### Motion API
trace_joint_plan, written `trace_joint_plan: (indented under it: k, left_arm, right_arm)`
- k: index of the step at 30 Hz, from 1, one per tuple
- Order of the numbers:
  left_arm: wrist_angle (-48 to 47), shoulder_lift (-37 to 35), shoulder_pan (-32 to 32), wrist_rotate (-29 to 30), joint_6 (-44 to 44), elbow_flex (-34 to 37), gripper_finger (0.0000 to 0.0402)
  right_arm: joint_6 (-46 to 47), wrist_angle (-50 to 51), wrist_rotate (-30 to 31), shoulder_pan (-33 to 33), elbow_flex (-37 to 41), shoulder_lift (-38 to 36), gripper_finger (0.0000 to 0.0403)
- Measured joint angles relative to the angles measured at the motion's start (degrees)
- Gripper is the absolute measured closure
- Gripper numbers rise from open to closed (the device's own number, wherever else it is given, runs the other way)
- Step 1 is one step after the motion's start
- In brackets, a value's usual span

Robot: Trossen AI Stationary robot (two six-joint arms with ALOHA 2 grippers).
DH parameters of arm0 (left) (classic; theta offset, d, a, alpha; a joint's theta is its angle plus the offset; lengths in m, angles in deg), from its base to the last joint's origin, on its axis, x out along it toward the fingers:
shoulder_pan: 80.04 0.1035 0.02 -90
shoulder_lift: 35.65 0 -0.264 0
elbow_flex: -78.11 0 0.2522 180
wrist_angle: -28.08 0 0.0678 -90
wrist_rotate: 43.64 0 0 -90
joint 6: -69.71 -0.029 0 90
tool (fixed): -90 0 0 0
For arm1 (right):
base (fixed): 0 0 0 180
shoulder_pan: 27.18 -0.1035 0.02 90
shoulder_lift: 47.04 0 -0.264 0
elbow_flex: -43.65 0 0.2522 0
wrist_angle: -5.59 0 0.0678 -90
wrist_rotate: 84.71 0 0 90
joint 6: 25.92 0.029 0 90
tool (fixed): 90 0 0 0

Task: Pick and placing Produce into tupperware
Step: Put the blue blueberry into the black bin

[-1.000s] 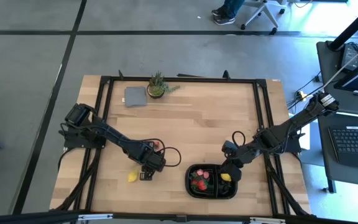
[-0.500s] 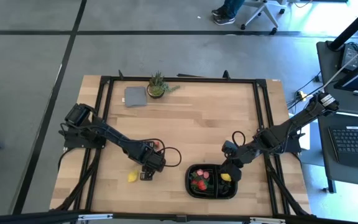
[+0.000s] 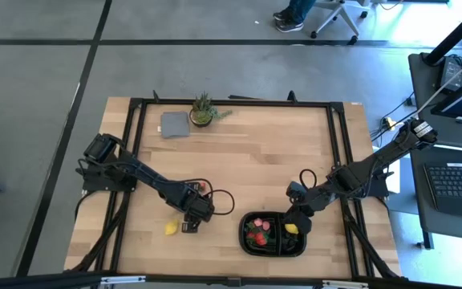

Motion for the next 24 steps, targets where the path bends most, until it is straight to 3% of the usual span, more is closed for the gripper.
trace_joint_plan:
  k: [18, 24]
  left_arm:
    - [0.1, 0.0, 0.0, 0.0, -0.4, -0.1, 0.0255]
    - [0.3, 0.0, 0.0, 0.3, -0.4, -0.1, 0.0277]
  right_arm:
    - [-0.3, 0.0, 0.0, 0.0, 0.0, 0.0, 0.0256]
    - [-0.4, 0.0, 0.0, 0.0, 0.0, 0.0, 0.0256]
